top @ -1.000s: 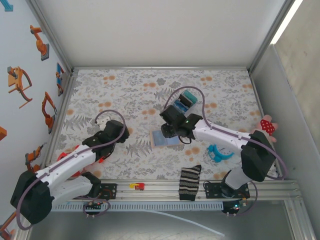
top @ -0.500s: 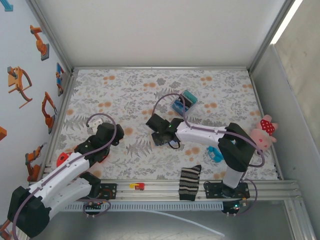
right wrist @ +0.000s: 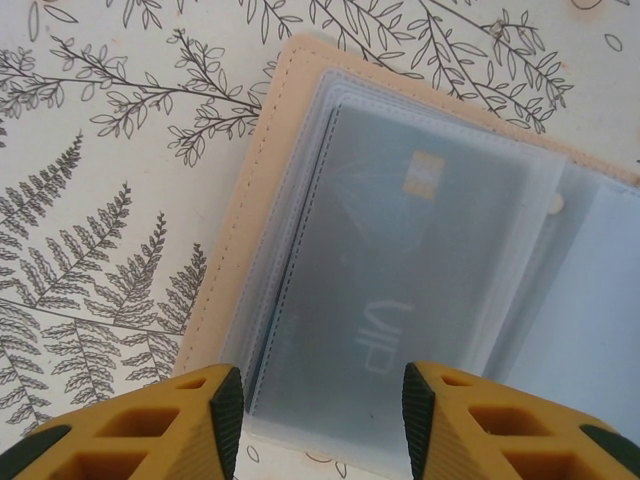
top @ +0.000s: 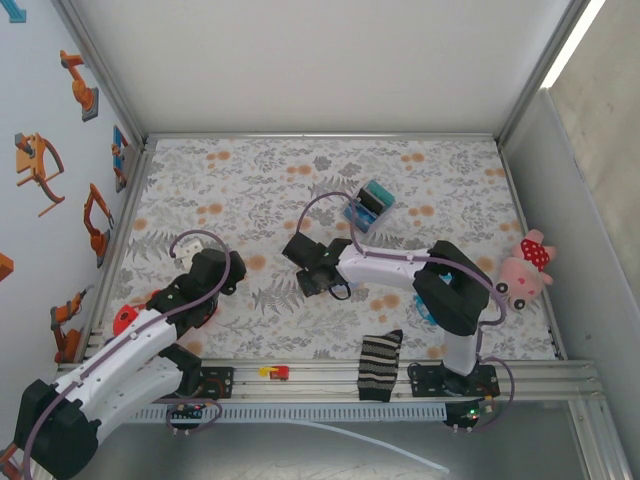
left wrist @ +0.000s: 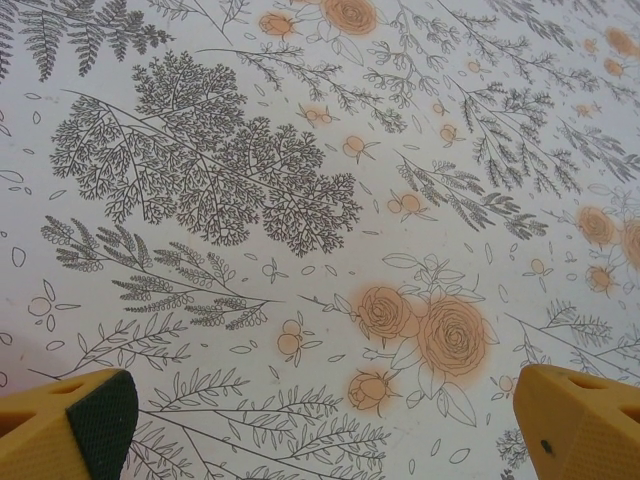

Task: Take the credit cards out of the card holder

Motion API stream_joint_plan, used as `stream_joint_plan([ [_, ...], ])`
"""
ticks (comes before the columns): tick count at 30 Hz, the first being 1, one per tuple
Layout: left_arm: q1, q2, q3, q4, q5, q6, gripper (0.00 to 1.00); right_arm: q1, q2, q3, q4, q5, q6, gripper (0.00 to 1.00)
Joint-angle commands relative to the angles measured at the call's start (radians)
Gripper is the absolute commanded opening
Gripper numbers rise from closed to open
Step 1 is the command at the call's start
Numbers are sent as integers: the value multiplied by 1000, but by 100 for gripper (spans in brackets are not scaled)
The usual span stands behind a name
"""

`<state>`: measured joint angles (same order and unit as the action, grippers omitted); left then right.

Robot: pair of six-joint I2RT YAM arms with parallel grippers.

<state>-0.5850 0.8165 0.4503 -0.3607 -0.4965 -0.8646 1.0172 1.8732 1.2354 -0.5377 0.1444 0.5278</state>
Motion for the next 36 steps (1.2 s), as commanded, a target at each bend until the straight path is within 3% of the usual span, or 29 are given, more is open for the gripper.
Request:
stream_joint_plan([
  [1,8,1,-7,-5,2,-13,97,1,22,22,-27,32,16,47],
  [12,10,37,6,8,26,-5,97,-5,58,9,-25,26,16,46],
  [16,10,44,13,7,33,7,97,-21,50,-10,-7,-8,19,39],
  [27,10,41,43,-5,46,36,97,-48,7,-39,40,-53,15,7],
  [36,8,27,48,4,65,42,97,-49,-27,-73,141,-204,23,4],
])
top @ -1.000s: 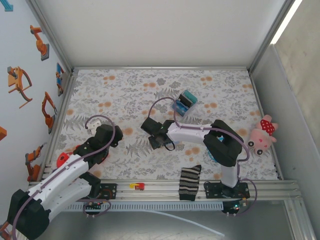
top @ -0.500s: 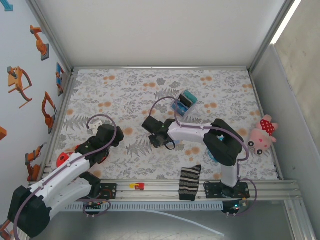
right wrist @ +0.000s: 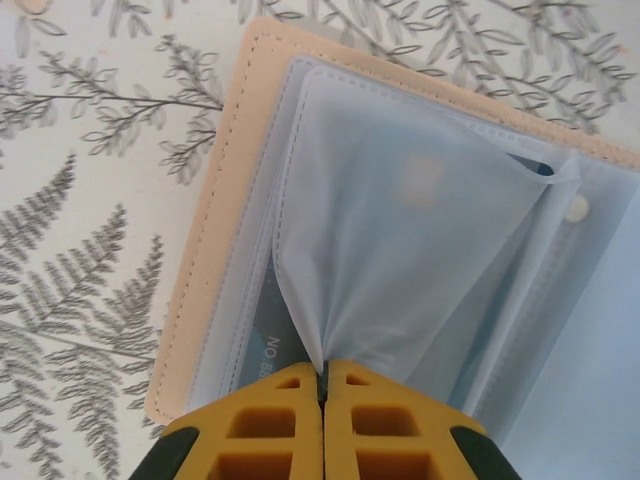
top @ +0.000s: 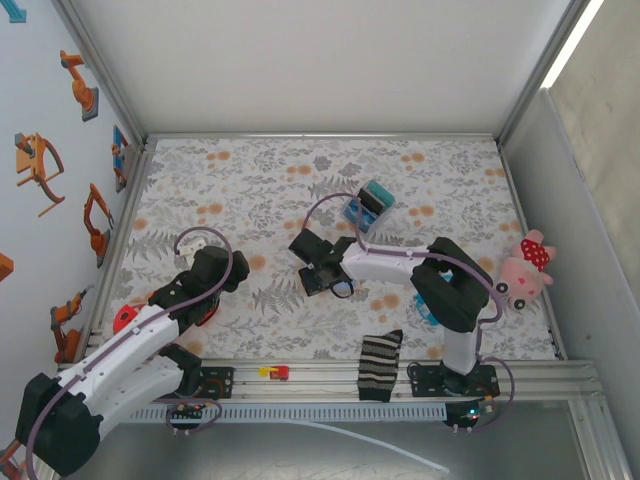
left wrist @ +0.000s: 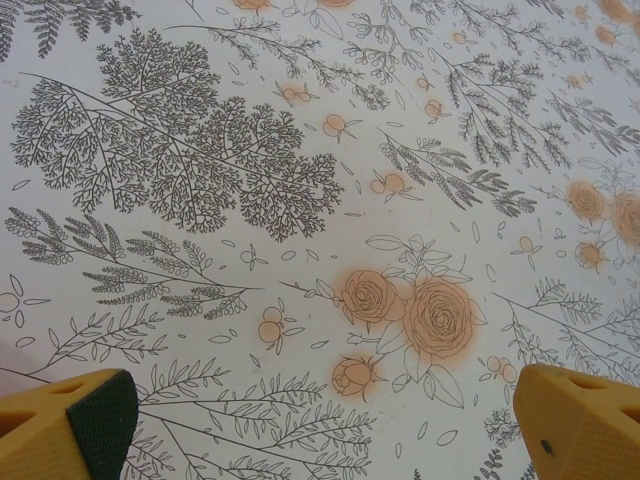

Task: Take the credit cards out of the card holder

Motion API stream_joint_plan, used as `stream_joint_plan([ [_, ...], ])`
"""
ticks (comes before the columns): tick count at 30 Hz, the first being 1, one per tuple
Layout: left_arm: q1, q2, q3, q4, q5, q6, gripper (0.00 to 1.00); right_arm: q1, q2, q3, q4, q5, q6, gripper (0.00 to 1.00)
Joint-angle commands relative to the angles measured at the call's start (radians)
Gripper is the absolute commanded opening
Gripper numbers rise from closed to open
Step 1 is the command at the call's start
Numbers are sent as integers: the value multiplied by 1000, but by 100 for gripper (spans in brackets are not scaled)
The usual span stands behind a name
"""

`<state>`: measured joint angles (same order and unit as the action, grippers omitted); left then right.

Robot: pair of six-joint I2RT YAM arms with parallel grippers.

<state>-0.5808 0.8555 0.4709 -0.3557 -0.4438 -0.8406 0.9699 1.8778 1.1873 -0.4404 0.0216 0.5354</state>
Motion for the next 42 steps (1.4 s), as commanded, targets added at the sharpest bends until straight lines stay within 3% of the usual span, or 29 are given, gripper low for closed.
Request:
stream_joint_plan([
  [1,4,-10,30,0,13,18,97,1,-34,-31,59,-102,21,4],
  [5,4,-6,37,3,14,21,97,2,-54,-44,71,-122,34,4],
  [23,3,17,66,9,31,53,97,0,-115,-13,-117,148,64,28],
  [33,-33,85,95,15,34,71,97,-20,-178,-55,-127,213,92,27],
  [42,-186,265,176,29,-36,78,97,-43,-192,-84,-103,203,106,24],
])
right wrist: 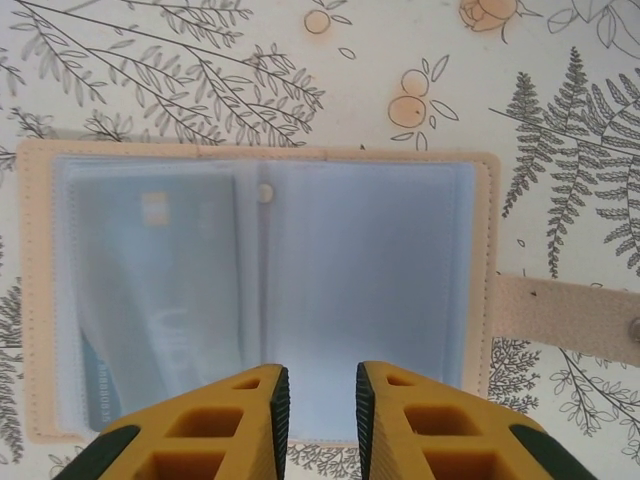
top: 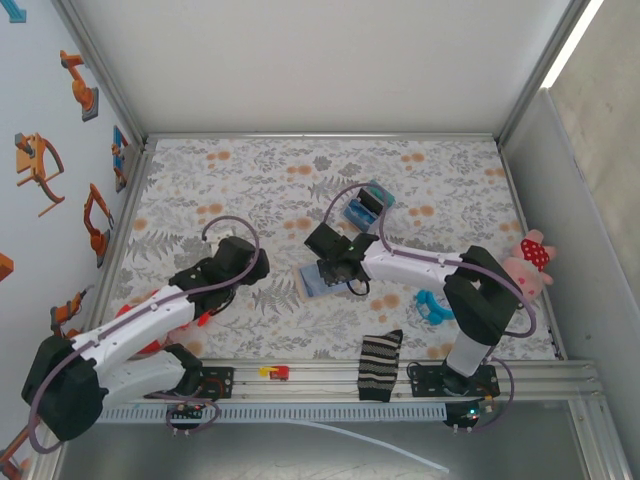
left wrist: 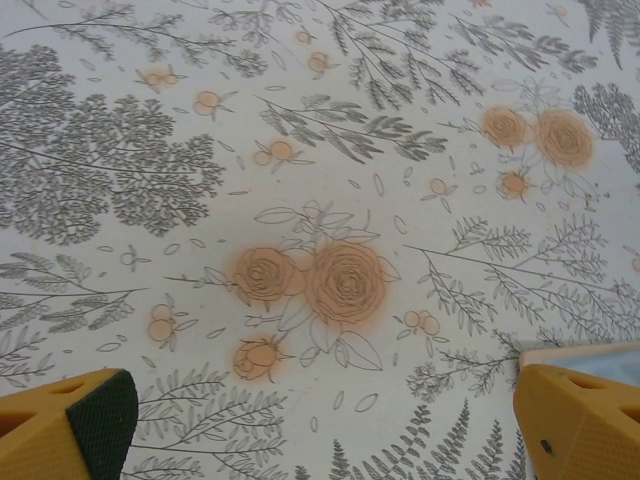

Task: Take the credit cards out of the card holder

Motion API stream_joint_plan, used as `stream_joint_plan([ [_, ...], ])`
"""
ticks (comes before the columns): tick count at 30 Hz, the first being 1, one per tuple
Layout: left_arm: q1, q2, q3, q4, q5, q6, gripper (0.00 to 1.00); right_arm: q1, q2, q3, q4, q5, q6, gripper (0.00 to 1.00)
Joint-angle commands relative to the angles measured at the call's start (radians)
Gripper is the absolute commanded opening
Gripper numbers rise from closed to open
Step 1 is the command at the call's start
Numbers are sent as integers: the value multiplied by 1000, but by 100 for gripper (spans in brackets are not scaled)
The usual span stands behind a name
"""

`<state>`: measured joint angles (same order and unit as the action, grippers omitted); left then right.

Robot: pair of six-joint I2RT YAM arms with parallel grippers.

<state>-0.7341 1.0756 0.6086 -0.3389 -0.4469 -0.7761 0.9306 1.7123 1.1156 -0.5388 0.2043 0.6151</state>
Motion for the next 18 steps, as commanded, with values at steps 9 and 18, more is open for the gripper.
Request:
stream_joint_plan([
  [9,-40,119,39,17,-47,-136,97,30,-80,-50,89,-92,-60,18],
  [18,75,128,10,11,66,-189,97,88,28,11,85,-115,-106,32],
])
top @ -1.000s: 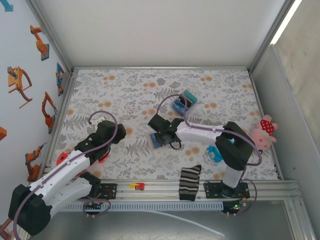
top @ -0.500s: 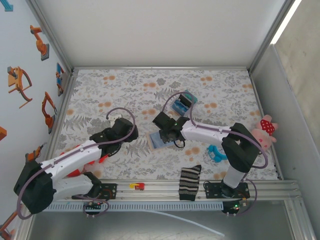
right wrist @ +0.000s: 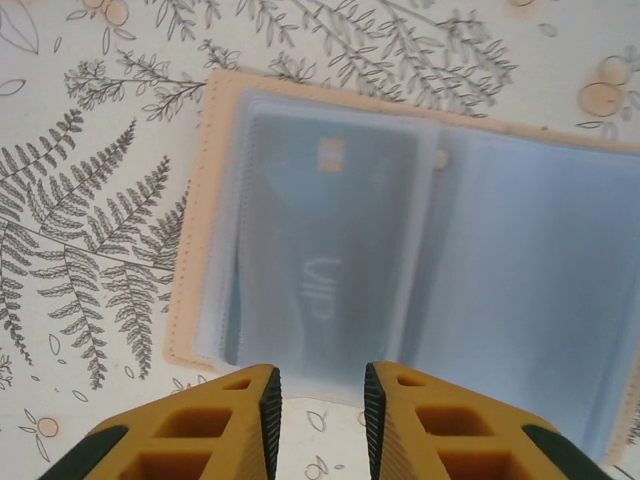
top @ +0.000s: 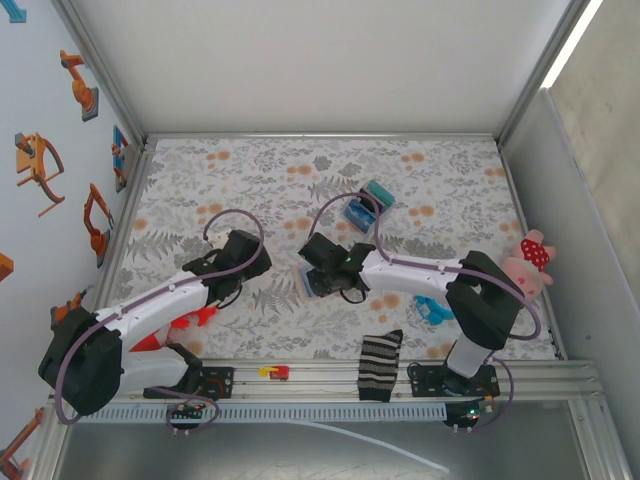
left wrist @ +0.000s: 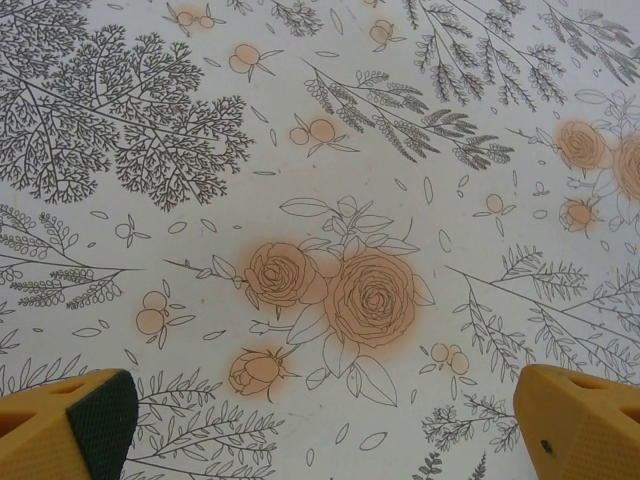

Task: Take the credit cards out of the card holder

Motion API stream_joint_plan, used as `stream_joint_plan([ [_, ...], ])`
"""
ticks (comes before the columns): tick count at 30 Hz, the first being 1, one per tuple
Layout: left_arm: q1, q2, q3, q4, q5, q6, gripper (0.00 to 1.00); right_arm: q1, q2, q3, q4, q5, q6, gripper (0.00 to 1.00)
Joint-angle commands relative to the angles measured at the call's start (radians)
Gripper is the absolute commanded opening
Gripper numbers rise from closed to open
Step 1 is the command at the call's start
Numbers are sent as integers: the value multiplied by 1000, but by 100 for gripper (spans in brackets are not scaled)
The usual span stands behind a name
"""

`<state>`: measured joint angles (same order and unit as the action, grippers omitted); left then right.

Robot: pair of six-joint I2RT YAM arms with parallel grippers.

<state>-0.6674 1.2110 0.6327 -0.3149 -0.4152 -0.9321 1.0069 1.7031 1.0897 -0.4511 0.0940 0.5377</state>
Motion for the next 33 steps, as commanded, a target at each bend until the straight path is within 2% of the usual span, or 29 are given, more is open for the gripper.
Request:
stream_joint_plan([
  [1,11,-10,-15,-15,34,-32,97,14,49,46,-4,-7,-35,34],
  [10,16,-18,-18,-22,32,-23,97,18,120,76,-15,-13,-51,40],
  [26,16,3,-12,-4,59,1,97,22,186,67,-8,-27,-43,42],
  [29,16,1,-10,-6,61,10,97,19,191,54,-9,-19,-28,36],
  [33,-2,-2,3,-4,58,46,97,12,174,41,-9,-7,-8,15],
])
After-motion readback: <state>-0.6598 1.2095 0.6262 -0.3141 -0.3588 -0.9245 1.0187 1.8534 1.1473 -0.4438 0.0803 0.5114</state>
